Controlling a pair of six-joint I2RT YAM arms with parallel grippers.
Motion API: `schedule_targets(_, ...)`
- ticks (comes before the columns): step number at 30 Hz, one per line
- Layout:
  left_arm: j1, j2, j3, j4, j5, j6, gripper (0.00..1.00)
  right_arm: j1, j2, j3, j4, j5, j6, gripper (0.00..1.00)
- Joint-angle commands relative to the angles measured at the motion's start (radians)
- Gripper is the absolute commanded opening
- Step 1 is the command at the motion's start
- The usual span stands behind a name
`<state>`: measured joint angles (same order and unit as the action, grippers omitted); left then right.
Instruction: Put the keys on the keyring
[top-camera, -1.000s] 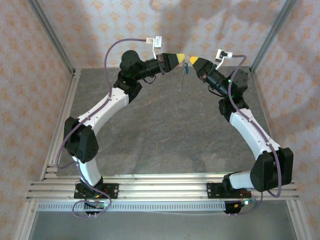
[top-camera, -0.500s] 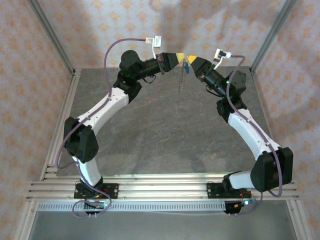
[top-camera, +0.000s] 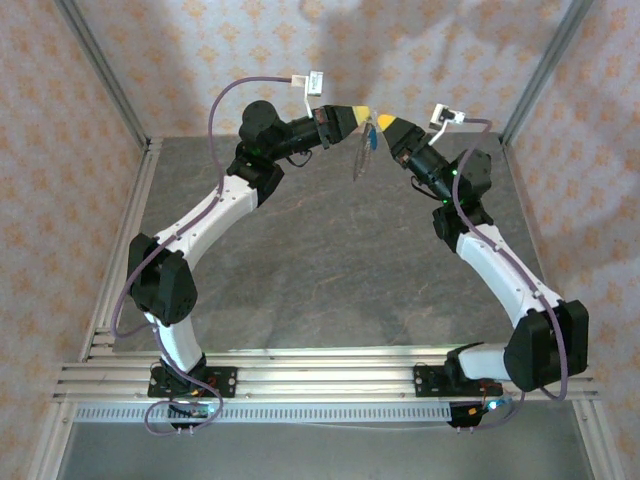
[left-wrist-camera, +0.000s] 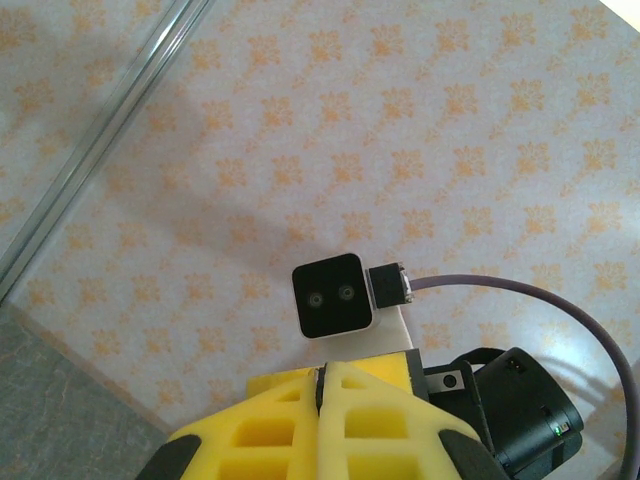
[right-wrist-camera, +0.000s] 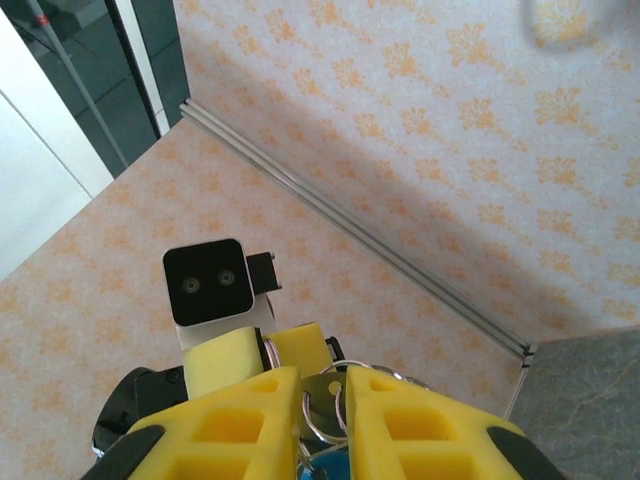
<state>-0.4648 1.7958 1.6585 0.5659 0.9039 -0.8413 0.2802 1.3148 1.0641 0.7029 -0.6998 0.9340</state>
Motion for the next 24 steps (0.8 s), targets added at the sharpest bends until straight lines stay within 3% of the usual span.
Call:
schedule_targets(1,-0.01,-0.034,-0.003,0.052,-0.013,-0.01,0.0,0.005,-0.029,-0.009,0.088,0.019,0.012,0.19)
schedule_targets(24,-0.011,-0.039,-0.006,0.051,-0.007,-0.012,0.0,0.052,0.033,0.033,0.116,0.005,0.017,0.19)
